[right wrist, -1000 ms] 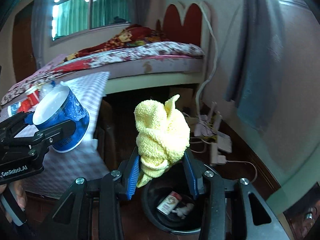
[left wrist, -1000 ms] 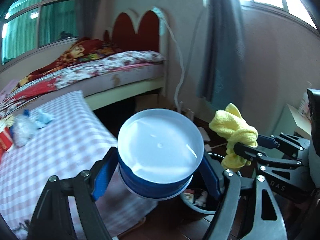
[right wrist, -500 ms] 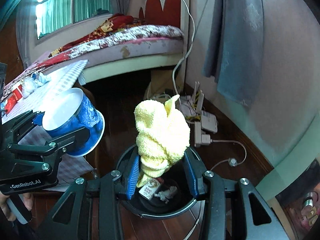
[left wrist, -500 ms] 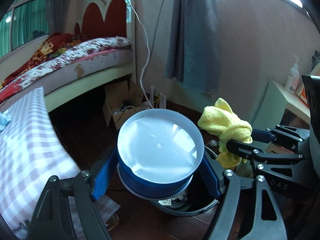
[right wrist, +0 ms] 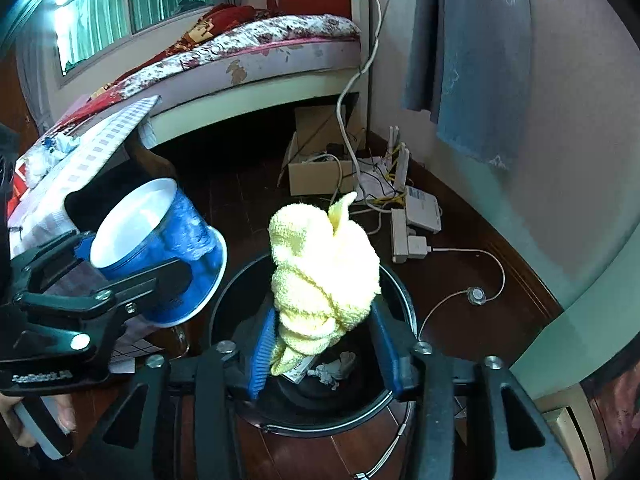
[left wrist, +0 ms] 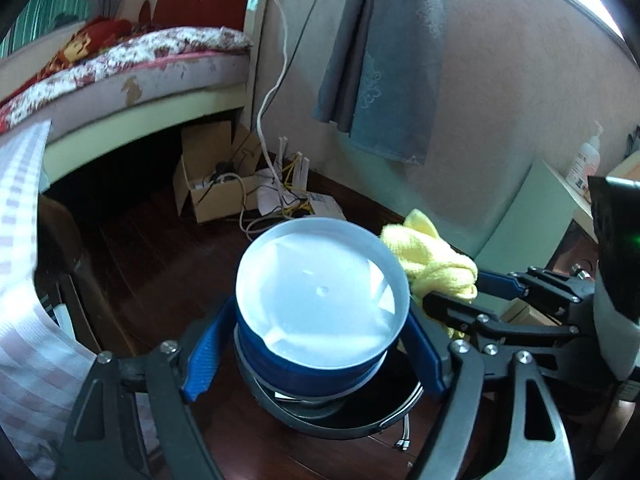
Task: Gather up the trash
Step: 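Carry cloth and blue cup over the bin and open both tools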
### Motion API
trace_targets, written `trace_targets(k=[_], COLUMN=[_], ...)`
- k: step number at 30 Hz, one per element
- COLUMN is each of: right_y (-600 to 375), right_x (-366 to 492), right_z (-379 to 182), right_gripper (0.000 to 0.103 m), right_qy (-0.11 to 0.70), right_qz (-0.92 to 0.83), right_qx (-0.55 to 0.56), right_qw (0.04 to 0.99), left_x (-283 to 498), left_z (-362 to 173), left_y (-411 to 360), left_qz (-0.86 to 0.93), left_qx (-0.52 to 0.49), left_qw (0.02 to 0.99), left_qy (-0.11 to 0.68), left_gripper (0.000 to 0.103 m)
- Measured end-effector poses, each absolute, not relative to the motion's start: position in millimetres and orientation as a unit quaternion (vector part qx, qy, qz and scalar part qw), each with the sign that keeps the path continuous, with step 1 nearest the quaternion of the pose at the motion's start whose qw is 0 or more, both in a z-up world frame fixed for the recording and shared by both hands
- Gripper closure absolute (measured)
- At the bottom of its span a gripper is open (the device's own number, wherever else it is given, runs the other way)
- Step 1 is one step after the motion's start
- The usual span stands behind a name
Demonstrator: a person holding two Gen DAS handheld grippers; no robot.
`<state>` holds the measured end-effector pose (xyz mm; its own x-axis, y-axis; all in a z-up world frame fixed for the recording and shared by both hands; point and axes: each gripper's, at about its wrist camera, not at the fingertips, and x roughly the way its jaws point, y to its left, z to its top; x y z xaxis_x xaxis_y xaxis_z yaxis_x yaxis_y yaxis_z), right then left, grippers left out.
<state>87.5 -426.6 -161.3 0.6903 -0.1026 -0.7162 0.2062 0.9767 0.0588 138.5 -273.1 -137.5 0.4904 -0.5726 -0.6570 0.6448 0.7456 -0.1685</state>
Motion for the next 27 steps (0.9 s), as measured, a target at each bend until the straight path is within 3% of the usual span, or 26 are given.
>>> trace_targets(k=[1, 4, 27], right_y=[-429.3, -438.2, -431.9], right_x=[89.3, 89.2, 91.0], right_z=[-164.2, -167.1, -167.3], right_gripper=[0.031, 0.03, 0.029], right_qy=[0.389, 0.391, 0.392], right_qz=[-0.092, -0.105, -0.113], right_qx=[0.069, 0.084, 0.073], right_qw=[0.914, 0.91, 0.91], left_x=[139.9, 141.0, 146.3], left_z=[-140.2, -143.2, -150.8], left_y=[-271.9, -267.4, -260.2], left_qz=[-0.349, -0.337, -0.255], left_qx=[0.045, 0.037, 0.085], left_qw=[0.861, 0.865, 0.891], left_qy=[0.366, 0.369, 0.366], left_gripper=[0.015, 0.009, 0.002])
